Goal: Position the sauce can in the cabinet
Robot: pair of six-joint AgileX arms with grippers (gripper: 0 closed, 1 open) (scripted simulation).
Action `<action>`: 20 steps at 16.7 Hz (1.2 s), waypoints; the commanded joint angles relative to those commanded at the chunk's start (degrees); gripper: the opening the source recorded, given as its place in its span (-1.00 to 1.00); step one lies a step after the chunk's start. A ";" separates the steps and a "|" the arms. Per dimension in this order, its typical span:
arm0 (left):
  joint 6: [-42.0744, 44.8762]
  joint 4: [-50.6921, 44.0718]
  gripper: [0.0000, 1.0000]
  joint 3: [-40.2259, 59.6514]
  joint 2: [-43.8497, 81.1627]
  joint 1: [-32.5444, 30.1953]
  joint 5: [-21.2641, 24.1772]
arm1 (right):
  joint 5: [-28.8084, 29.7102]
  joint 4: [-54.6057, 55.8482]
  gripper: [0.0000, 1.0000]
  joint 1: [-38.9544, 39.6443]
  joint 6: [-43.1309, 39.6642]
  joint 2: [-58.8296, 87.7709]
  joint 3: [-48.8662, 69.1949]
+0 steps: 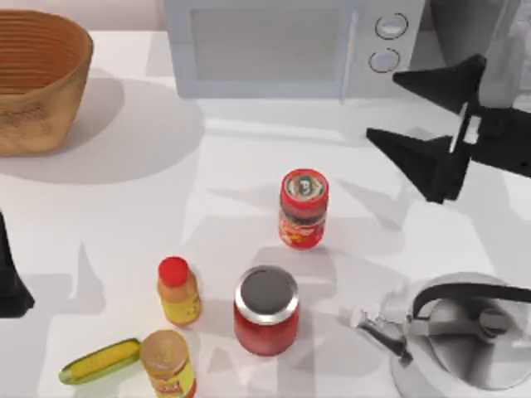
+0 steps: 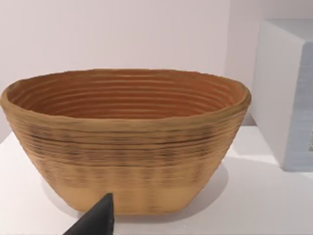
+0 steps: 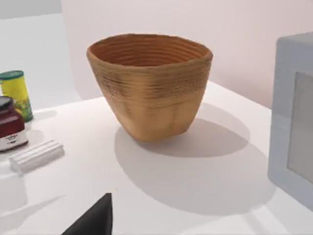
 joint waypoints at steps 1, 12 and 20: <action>0.00 0.00 1.00 0.00 0.00 0.00 0.00 | -2.84 3.44 1.00 0.17 -0.01 6.10 2.27; 0.00 0.00 1.00 0.00 0.00 0.00 0.00 | -19.97 26.41 1.00 2.59 -0.58 40.56 16.77; 0.00 0.00 1.00 0.00 0.00 0.00 0.00 | -18.94 24.57 1.00 3.60 -0.59 40.98 19.03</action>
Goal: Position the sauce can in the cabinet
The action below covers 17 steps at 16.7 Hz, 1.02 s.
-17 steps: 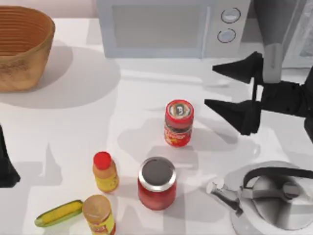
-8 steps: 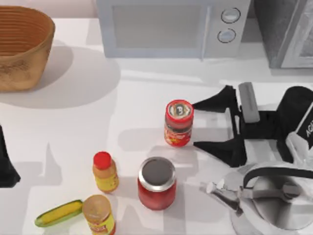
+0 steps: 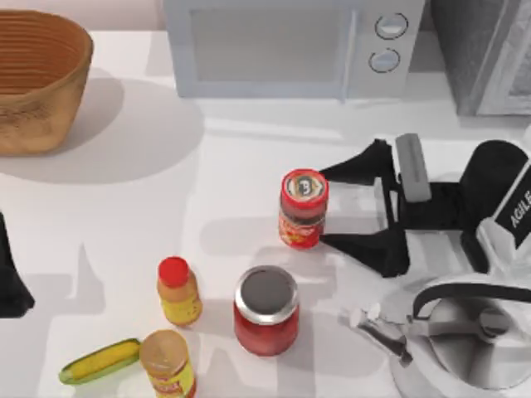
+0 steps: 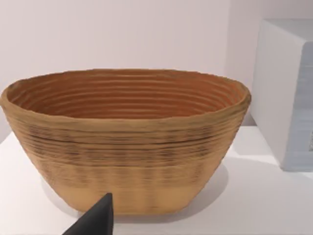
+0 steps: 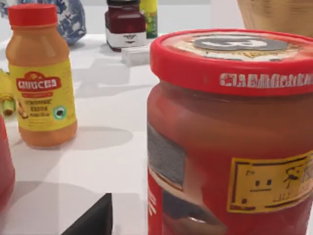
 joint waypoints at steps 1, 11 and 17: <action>0.00 0.00 1.00 0.00 0.00 0.00 0.00 | 0.78 -0.83 1.00 0.80 0.02 0.17 1.04; 0.00 0.00 1.00 0.00 0.00 0.00 0.00 | 7.39 -3.23 1.00 7.41 -1.36 0.36 2.19; 0.00 0.00 1.00 0.00 0.00 0.00 0.00 | 7.39 -3.23 0.10 7.41 -1.36 0.36 2.19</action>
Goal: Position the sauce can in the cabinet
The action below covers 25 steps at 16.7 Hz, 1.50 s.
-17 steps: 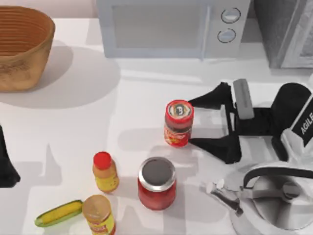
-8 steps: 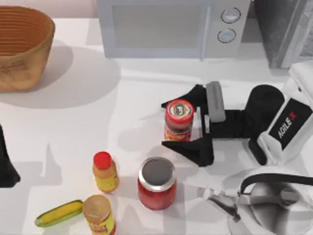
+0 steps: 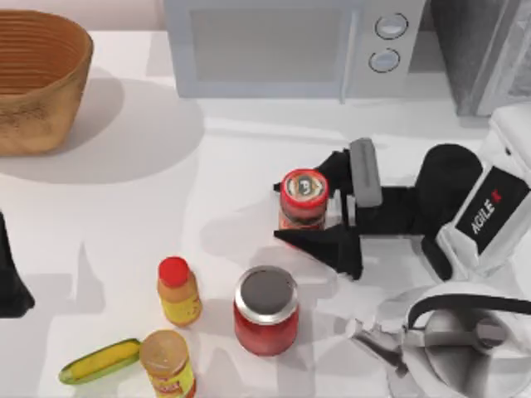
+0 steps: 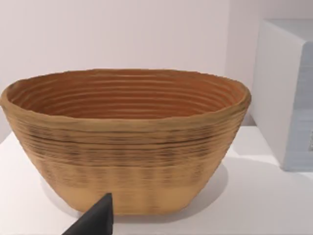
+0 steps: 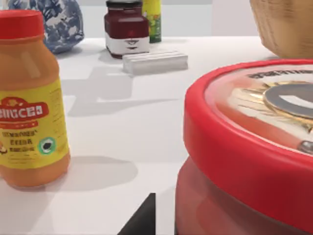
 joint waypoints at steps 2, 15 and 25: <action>0.00 0.00 1.00 0.00 0.00 0.00 0.00 | 0.00 0.00 -0.21 0.00 0.00 0.00 0.00; 0.00 0.00 1.00 0.00 0.00 0.00 0.00 | 0.00 0.00 -1.00 0.00 0.00 0.00 0.00; 0.00 0.00 1.00 0.00 0.00 0.00 0.00 | -2.77 -9.06 -1.00 -1.10 4.06 -7.27 1.82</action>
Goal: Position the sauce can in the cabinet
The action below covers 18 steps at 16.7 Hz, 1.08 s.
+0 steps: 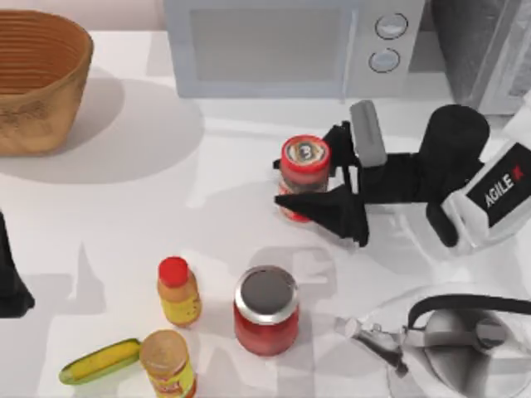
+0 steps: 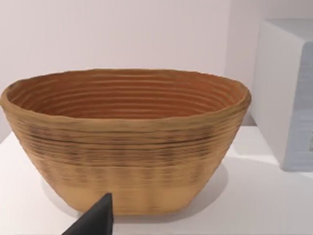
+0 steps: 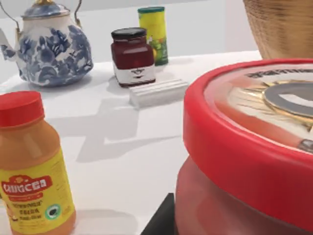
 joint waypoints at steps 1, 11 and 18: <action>0.00 0.00 1.00 0.00 0.00 0.00 0.00 | -0.26 -1.87 -1.00 0.22 0.45 -1.75 -0.45; 0.00 0.00 1.00 0.00 0.00 0.00 0.00 | 2.33 -15.68 -1.00 0.99 -2.87 -20.73 -4.53; 0.00 0.00 1.00 0.00 0.00 0.00 0.00 | 2.92 -16.26 -1.00 0.59 -2.96 -21.72 -4.84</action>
